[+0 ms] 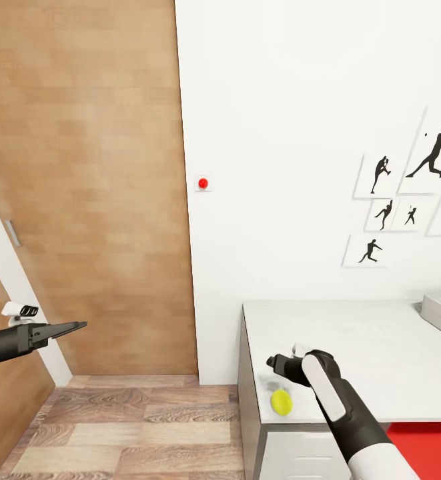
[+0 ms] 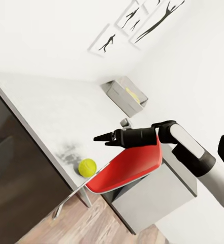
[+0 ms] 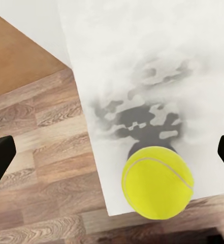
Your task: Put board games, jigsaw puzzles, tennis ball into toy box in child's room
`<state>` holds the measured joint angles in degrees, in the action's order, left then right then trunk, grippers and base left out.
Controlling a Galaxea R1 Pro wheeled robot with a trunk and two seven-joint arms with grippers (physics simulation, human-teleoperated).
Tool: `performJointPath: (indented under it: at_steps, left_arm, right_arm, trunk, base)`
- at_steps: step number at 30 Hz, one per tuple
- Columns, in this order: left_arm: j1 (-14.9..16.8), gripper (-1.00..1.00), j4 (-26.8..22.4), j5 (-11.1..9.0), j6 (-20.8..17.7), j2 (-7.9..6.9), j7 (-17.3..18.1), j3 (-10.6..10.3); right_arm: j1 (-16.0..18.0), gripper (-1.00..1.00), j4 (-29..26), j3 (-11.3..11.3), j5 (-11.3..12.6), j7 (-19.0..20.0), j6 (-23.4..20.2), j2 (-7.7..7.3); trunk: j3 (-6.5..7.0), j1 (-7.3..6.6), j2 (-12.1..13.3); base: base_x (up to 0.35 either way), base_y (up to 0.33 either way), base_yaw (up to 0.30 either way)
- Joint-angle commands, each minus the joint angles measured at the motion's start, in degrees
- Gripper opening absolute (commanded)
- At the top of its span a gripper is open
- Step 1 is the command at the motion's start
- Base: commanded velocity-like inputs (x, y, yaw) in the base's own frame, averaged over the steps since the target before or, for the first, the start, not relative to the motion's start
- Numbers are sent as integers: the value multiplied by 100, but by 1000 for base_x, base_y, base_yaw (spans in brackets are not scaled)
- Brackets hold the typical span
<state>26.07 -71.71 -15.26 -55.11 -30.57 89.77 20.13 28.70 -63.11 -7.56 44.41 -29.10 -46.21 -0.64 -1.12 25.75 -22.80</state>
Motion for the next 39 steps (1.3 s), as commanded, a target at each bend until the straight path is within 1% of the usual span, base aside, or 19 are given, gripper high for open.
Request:
performJointPath:
  at_steps: [1,4,7,9,11,12,15,19,20,25,39]
  left_arm:
    - [4,100,-1,5,-61,-1,23,-1]
    - [3,100,-1,5,-59,-1,23,-1]
    - [5,100,-1,5,-58,-1,23,-1]
    - [4,100,-1,6,-59,-1,23,-1]
    - [4,100,-1,6,-56,-1,23,-1]
    - [4,100,-1,6,-57,-1,23,-1]
    - [5,100,-1,6,-55,-1,23,-3]
    - [4,100,-1,6,-56,-1,23,-3]
    - [4,100,-1,9,-55,-1,23,-2]
    - [4,100,-1,9,-56,-1,23,-1]
    - [3,100,-1,7,-57,-1,23,-1]
  right_arm:
    - [13,100,8,-17,59,-96,-1,-6]
    - [35,100,91,-19,59,-357,14,4]
    - [48,100,138,-22,58,-635,26,70]
    - [50,100,160,-24,49,-712,29,109]
    - [53,100,211,-25,-41,-800,35,160]
    - [54,100,220,-23,-81,-812,35,167]
    - [56,100,243,-20,-329,-843,33,219]
    - [57,100,256,-18,-488,-848,33,292]
    - [57,100,263,-20,-532,-849,33,333]
    - [57,100,315,-19,-597,-851,33,398]
    - [57,100,435,-17,-617,-848,33,412]
  trunk:
    - [-12,4,-12]
    - [-12,4,-12]
    - [-12,4,-12]
    - [-12,4,-12]
    - [-12,4,-12]
    - [-12,4,-12]
    - [-12,4,-12]
    - [-12,4,-12]
    - [-12,4,-12]
    - [-12,4,-12]
    - [-12,4,-12]
  base:
    - [0,0,0]
    - [0,0,0]
    - [0,0,0]
    - [0,0,0]
    - [0,0,0]
    - [0,0,0]
    - [0,0,0]
    - [0,0,0]
    - [0,0,0]
    - [0,0,0]
    - [0,0,0]
